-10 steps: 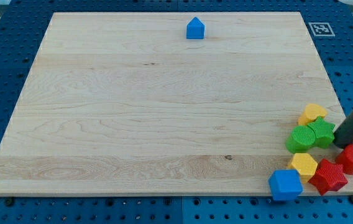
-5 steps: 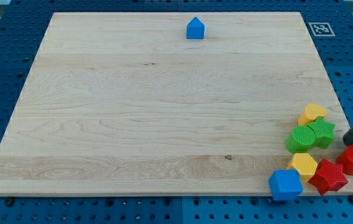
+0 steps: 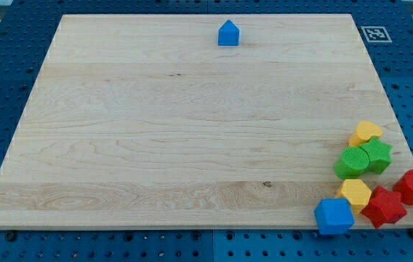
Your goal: Push the red circle to the bottom of the green star
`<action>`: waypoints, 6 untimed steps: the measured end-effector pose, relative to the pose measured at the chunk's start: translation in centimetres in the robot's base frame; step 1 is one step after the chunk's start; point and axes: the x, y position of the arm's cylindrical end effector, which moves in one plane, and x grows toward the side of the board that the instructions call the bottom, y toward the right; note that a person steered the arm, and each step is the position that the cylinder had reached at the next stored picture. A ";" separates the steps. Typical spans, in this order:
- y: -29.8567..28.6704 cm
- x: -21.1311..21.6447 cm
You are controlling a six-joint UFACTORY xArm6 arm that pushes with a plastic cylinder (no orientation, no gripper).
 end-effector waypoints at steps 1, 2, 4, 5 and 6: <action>-1.8 -1.6; -1.9 -1.6; -3.2 -1.7; -4.6 -3.0; -6.2 -4.7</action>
